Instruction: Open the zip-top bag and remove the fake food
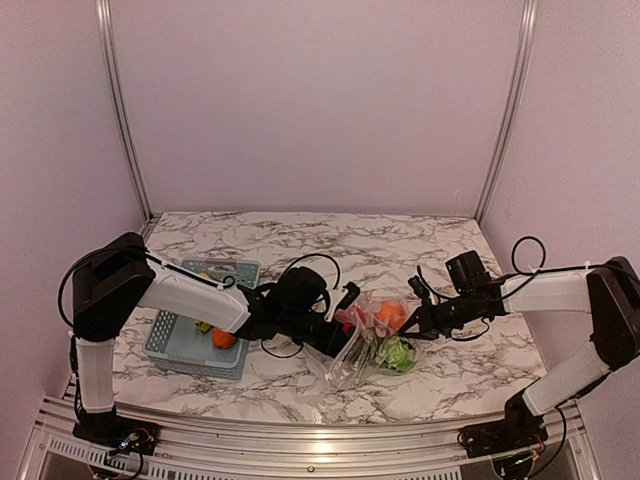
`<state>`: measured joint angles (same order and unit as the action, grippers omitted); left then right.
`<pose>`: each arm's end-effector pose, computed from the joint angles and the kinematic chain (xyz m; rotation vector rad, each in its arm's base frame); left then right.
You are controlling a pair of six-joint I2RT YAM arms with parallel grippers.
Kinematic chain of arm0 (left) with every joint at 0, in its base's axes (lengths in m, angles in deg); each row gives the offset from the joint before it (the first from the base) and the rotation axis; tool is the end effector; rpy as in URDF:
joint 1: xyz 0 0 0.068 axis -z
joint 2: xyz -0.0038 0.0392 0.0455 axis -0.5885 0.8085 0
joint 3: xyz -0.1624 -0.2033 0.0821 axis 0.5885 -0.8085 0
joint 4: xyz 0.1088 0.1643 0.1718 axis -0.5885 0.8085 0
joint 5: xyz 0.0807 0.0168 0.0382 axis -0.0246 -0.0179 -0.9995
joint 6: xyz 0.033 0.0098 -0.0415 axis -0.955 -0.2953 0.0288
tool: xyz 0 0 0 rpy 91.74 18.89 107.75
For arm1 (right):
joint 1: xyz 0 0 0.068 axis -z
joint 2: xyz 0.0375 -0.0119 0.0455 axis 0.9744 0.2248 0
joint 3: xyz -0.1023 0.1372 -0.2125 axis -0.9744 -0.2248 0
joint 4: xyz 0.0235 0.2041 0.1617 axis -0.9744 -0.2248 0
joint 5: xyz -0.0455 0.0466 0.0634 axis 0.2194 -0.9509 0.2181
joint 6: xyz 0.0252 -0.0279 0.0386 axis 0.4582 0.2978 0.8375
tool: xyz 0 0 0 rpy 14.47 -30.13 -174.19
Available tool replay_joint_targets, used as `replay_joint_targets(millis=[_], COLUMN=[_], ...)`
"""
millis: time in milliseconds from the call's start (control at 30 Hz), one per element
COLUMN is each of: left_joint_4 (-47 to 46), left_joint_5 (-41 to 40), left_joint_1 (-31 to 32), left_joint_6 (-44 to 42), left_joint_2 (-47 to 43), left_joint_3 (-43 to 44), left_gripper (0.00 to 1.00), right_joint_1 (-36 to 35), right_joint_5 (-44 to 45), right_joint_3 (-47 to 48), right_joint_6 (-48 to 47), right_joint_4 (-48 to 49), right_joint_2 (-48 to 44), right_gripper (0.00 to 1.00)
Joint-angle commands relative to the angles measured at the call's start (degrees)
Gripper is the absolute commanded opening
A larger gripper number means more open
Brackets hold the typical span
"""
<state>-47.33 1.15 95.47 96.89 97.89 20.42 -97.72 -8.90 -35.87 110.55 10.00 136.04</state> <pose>0.2107 -0.3804 0.1511 0.9080 2.1712 -1.1816 0.2271 0.1102 0.1552 -0.2621 2.6553 1.1567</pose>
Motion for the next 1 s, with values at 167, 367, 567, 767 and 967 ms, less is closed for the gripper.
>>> replay_joint_targets(millis=[167, 367, 567, 767, 967], left_joint_4=[8.8, 11.6, 3.1, 0.8, 3.4], left_joint_5=[-3.5, -10.0, -7.9, -7.1, -9.1], left_joint_1=[2.2, 1.3, 0.2, -0.5, -1.3], left_joint_6=[-1.0, 0.9, 2.9, 2.6, 1.7], left_joint_2=[6.1, 3.8, -5.4, -11.6, -17.1], left_joint_3=[7.6, 5.6, -6.1, -12.6, -15.8], left_gripper=[0.99, 0.87, 0.71, 0.67, 0.68], right_joint_1=[-1.5, -1.6, -0.6, 0.1, 0.4], right_joint_5=[-1.1, 0.1, 2.2, 5.2, 8.2], right_joint_3=[-2.4, -2.2, -2.6, -3.4, -4.2], right_joint_6=[1.9, 1.7, 1.2, 1.8, 3.1], right_joint_4=[1.2, 0.1, -0.8, -1.3, -1.6], right_joint_2=[-1.8, -2.8, -4.1, -5.6, -7.3], right_gripper=[0.0, 0.0, 0.0, 0.0, 0.0])
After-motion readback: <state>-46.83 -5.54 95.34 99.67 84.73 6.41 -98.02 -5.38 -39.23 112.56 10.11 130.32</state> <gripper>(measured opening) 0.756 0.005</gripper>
